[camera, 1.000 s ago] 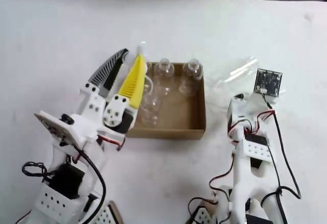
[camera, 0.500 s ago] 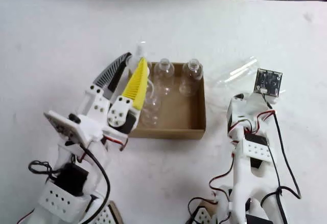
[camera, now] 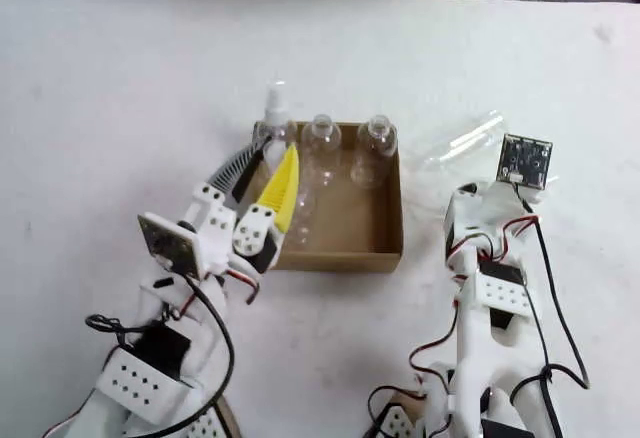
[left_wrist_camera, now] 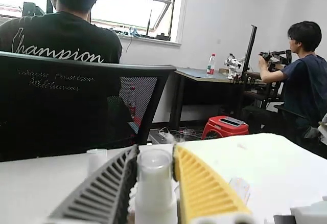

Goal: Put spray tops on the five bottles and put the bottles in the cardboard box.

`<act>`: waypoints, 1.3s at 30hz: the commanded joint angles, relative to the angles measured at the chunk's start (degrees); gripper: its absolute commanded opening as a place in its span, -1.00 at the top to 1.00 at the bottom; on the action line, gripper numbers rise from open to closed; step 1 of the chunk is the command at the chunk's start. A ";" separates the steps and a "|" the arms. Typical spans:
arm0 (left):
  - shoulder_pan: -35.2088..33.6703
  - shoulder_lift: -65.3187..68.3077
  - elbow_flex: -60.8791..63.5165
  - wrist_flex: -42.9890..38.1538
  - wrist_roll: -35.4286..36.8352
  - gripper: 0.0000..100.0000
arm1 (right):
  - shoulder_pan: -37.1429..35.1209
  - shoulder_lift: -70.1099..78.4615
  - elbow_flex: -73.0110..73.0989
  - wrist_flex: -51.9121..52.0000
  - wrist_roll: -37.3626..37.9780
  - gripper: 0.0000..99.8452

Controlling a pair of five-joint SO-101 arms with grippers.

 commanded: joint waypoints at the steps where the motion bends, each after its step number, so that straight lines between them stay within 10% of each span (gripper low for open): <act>1: -0.13 -0.57 2.90 -4.57 -0.26 0.96 | 0.13 0.13 -1.93 -1.19 0.09 0.75; 39: -0.22 -0.13 5.54 -5.89 -0.35 0.96 | 0.13 0.13 -1.93 -0.92 0.09 0.75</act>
